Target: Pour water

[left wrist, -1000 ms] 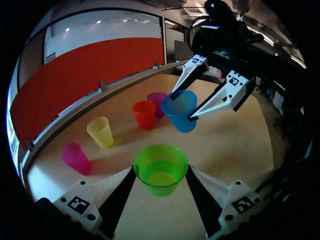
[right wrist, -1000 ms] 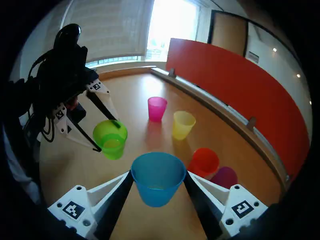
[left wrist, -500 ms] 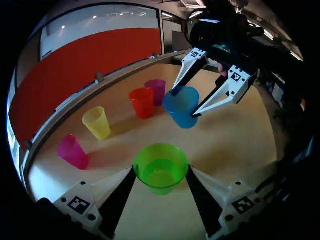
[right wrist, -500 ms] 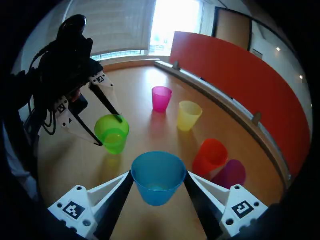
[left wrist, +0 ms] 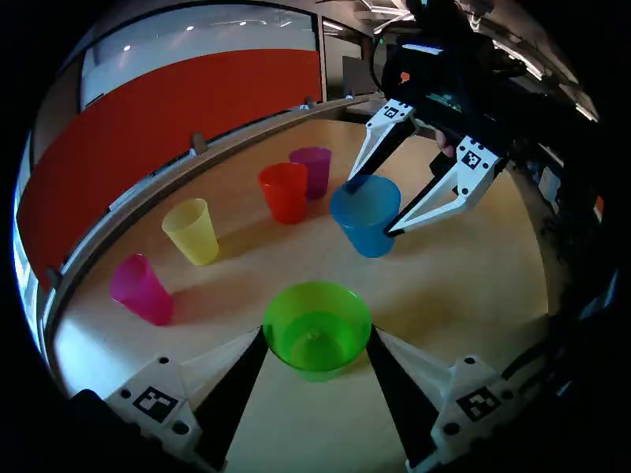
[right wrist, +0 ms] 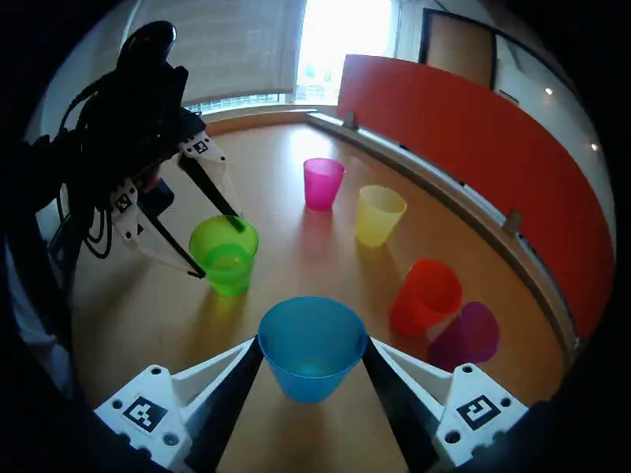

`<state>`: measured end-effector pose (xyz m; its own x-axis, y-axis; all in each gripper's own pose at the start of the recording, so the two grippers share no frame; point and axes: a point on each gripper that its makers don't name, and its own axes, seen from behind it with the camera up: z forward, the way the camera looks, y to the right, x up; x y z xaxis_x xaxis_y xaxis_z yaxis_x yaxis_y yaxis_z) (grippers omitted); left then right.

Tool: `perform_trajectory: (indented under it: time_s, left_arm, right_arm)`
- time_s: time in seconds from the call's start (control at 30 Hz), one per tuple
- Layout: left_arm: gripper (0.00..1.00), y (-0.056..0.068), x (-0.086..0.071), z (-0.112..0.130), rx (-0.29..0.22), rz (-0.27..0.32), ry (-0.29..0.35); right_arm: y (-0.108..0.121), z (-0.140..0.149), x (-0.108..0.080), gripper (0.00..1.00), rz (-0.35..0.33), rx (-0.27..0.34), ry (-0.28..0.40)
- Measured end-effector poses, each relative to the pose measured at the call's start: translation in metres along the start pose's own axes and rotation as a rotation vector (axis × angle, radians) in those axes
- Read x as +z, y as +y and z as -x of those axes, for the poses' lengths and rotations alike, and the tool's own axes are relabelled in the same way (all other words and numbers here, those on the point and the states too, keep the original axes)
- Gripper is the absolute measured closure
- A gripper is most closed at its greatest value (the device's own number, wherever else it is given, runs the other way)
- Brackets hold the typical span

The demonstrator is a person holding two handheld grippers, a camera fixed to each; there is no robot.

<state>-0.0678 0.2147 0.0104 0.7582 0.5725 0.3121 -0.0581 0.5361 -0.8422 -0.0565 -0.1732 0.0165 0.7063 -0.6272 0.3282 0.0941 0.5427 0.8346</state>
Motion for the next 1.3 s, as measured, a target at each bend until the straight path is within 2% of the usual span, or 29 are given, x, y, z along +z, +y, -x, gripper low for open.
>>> perform_trajectory:
  time_s: [0.57,1.3]
  left_arm:
    - [0.13,-0.001,-0.003,0.005,-0.012,0.002,0.002]
    - [0.13,-0.002,-0.002,0.01,-0.036,0.011,0.013]
  right_arm:
    - [-0.005,0.014,0.003,0.07,-0.004,-0.007,-0.019]
    - [-0.005,0.034,-0.002,0.07,0.007,0.02,-0.043]
